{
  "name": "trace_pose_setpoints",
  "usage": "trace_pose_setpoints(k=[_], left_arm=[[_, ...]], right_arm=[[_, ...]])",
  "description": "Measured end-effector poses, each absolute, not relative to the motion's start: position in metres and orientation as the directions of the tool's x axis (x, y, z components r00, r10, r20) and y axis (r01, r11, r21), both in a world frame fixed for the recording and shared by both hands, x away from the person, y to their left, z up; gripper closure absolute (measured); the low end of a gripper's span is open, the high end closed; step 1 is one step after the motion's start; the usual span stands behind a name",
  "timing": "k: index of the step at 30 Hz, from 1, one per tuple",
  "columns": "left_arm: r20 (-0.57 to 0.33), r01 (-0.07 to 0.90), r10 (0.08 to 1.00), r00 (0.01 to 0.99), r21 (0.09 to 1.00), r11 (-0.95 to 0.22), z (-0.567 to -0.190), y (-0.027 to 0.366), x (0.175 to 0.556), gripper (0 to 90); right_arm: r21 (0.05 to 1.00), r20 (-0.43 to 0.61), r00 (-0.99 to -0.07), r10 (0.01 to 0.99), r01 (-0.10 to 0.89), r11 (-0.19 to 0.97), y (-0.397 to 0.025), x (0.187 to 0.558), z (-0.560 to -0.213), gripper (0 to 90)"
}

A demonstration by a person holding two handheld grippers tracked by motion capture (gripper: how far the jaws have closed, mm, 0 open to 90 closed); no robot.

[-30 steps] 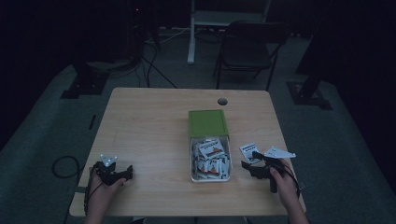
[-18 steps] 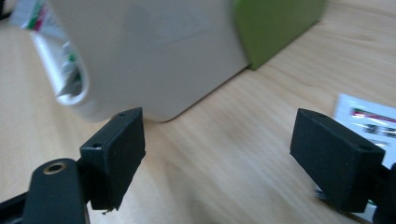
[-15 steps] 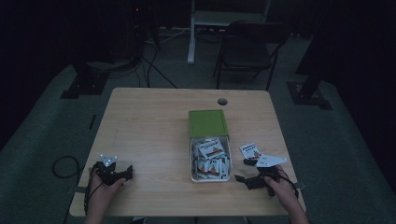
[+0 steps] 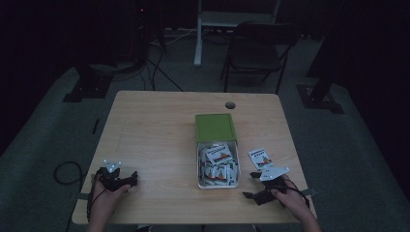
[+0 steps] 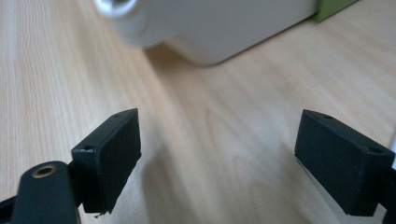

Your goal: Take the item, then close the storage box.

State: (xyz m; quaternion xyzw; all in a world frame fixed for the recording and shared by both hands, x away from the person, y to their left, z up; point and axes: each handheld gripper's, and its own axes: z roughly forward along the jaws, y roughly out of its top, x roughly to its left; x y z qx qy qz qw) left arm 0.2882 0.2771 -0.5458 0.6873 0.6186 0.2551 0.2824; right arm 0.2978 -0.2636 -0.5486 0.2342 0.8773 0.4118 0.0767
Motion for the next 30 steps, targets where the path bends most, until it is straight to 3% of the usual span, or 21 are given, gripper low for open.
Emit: trace_pose_setpoints(k=[10,14,23,30], left_arm=[[0.008,0.707,0.993,0.117,0.702,-0.089,-0.546,0.277,0.286,9.1],[0.011,0.704,0.986,0.166,0.699,-0.126,-0.546,0.281,0.285,9.1],[0.011,0.698,0.978,0.210,0.699,-0.158,-0.546,0.284,0.283,9.0],[-0.015,0.686,0.942,0.334,0.690,-0.232,-0.543,0.278,0.278,9.1]], right_arm=[[0.732,0.042,-0.869,0.494,0.363,0.576,-0.259,0.298,-0.550,13.7],[0.724,0.003,-0.824,0.567,0.393,0.567,-0.258,0.298,-0.550,13.0],[0.725,0.000,-0.830,0.558,0.384,0.572,-0.257,0.298,-0.550,13.7],[0.726,-0.001,-0.848,0.530,0.364,0.584,-0.257,0.296,-0.550,13.8]])
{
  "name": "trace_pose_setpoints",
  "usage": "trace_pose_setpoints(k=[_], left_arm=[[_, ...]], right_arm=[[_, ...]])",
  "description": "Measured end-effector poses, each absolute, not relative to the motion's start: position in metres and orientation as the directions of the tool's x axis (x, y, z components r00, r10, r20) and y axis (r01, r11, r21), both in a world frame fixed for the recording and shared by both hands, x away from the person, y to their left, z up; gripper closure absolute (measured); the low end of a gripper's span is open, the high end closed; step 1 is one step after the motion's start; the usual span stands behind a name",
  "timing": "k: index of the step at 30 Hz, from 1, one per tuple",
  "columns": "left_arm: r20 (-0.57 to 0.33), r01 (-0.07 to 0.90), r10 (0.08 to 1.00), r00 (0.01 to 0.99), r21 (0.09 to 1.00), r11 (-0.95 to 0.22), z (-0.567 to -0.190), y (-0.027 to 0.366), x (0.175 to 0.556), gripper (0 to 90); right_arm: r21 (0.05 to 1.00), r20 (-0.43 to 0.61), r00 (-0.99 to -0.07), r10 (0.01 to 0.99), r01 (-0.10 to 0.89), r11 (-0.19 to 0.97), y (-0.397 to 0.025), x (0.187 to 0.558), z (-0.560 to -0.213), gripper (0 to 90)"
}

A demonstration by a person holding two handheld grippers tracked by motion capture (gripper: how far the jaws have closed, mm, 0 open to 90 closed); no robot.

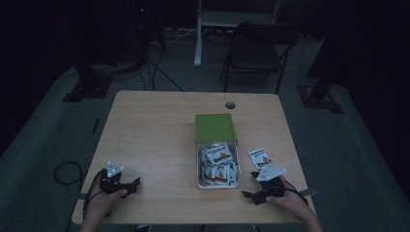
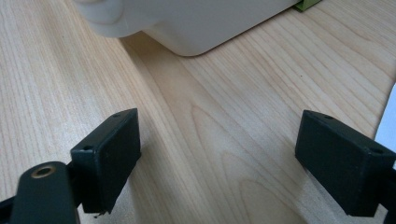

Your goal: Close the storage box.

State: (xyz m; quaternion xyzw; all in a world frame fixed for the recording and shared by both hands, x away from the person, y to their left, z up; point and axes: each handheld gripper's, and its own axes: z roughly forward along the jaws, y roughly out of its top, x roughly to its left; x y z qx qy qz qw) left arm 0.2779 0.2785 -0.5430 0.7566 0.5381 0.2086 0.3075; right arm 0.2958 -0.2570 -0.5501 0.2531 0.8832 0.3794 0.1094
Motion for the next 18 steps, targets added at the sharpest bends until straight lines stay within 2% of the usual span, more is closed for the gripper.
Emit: trace_pose_setpoints(k=[9,18], left_arm=[[-0.026,0.657,0.909,0.417,0.699,-0.282,-0.536,0.260,0.276,9.0],[0.005,0.612,0.861,0.508,0.701,-0.365,-0.532,0.233,0.275,9.1]], right_arm=[[0.742,0.006,-0.840,0.542,0.367,0.561,-0.259,0.294,-0.547,14.1],[0.779,0.017,-0.828,0.560,0.362,0.512,-0.264,0.295,-0.538,14.0]])
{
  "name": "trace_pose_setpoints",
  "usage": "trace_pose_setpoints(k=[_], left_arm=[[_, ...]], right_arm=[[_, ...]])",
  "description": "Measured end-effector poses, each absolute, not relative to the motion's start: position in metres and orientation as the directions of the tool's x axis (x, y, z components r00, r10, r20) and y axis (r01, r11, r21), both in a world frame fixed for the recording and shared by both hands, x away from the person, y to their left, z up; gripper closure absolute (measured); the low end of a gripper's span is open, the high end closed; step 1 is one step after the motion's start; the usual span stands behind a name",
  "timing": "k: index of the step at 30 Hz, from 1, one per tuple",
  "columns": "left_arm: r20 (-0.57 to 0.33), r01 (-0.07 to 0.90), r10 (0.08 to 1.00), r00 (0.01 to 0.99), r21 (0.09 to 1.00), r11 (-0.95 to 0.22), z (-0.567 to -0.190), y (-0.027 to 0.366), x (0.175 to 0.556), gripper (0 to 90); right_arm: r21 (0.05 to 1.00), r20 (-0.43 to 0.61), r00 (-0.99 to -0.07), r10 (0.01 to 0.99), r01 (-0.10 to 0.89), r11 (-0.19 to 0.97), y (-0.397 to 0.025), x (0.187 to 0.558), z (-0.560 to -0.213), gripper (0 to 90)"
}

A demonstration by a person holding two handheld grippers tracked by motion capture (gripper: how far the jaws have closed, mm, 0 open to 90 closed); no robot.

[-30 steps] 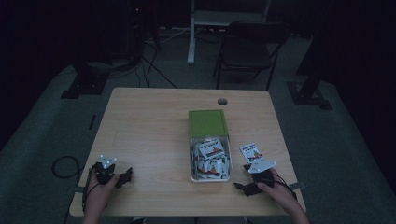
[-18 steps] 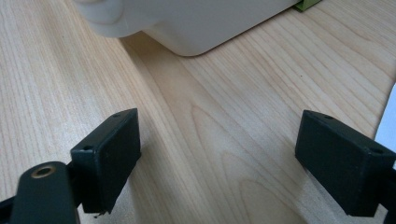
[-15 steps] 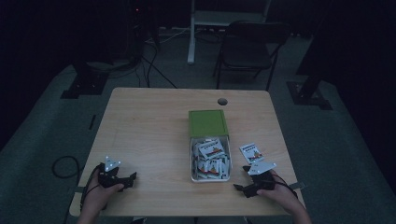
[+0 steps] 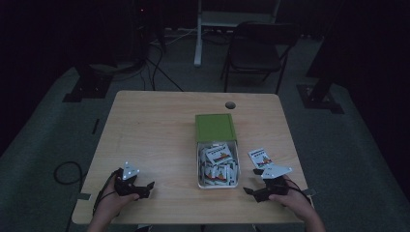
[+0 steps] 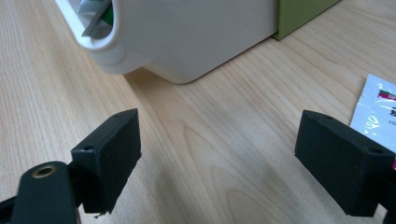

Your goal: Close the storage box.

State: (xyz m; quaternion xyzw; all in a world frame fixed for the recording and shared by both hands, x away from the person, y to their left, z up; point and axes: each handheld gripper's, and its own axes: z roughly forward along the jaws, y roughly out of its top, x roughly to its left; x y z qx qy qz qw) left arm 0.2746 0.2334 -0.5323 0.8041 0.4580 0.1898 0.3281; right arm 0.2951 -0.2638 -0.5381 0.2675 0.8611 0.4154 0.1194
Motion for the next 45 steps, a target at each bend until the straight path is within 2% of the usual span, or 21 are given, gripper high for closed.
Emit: trace_pose_setpoints(k=[3,11,26,38,45], left_arm=[[0.059,0.572,0.838,0.543,0.704,-0.421,-0.528,0.221,0.272,9.1],[0.021,0.510,0.776,0.631,0.742,-0.435,-0.521,0.194,0.269,9.1],[0.007,0.406,0.671,0.741,0.792,-0.456,-0.514,0.166,0.266,9.1],[-0.003,0.347,0.619,0.785,0.830,-0.436,-0.506,0.140,0.269,9.1],[-0.007,0.326,0.602,0.799,0.846,-0.423,-0.502,0.129,0.273,9.1]], right_arm=[[0.786,0.026,-0.824,0.565,0.367,0.498,-0.264,0.296,-0.536,13.8],[0.802,0.038,-0.822,0.568,0.364,0.473,-0.262,0.296,-0.534,13.7],[0.838,0.076,-0.814,0.576,0.366,0.406,-0.257,0.297,-0.527,12.8],[0.870,0.138,-0.838,0.528,0.358,0.339,-0.247,0.294,-0.511,12.9],[0.876,0.126,-0.839,0.529,0.344,0.337,-0.244,0.298,-0.504,13.0]])
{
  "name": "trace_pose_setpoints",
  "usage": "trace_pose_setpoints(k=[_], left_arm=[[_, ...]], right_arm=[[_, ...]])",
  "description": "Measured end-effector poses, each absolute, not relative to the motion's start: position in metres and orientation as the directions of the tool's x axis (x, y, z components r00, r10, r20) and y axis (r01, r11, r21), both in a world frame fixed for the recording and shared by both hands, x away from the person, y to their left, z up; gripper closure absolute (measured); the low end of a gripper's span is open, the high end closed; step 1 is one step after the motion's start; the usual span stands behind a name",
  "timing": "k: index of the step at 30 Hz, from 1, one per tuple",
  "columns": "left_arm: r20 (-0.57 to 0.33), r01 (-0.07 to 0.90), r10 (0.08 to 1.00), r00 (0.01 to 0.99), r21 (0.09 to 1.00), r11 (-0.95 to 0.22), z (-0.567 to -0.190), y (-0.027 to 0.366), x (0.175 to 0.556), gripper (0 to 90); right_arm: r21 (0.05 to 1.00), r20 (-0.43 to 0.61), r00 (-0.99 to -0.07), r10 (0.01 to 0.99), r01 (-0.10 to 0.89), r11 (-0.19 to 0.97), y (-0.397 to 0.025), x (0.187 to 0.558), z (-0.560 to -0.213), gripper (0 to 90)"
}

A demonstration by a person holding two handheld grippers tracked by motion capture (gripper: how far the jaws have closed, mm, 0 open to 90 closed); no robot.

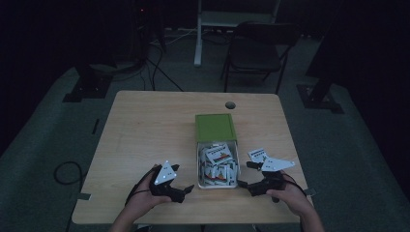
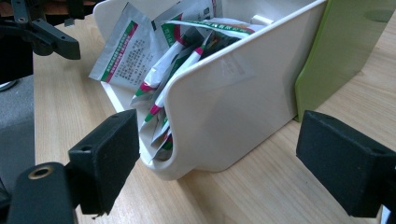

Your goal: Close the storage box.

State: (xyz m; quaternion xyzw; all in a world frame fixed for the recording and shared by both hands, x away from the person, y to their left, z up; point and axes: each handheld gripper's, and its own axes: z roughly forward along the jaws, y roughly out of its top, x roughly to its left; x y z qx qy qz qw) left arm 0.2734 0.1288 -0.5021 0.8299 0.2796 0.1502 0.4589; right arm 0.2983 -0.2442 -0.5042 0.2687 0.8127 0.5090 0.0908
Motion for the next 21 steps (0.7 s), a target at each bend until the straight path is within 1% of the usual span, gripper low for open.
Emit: trace_pose_setpoints(k=[8,15,21], left_arm=[[-0.030,0.321,0.588,0.808,0.860,-0.397,-0.502,0.116,0.280,9.1],[-0.024,0.304,0.571,0.821,0.864,-0.401,-0.499,0.106,0.286,9.1],[-0.013,0.298,0.579,0.815,0.867,-0.400,-0.499,0.105,0.292,9.1]], right_arm=[[0.877,0.128,-0.835,0.535,0.348,0.333,-0.242,0.304,-0.507,13.1],[0.874,0.127,-0.827,0.547,0.354,0.333,-0.242,0.309,-0.510,13.5],[0.872,0.129,-0.826,0.549,0.358,0.333,-0.243,0.313,-0.511,12.9]])
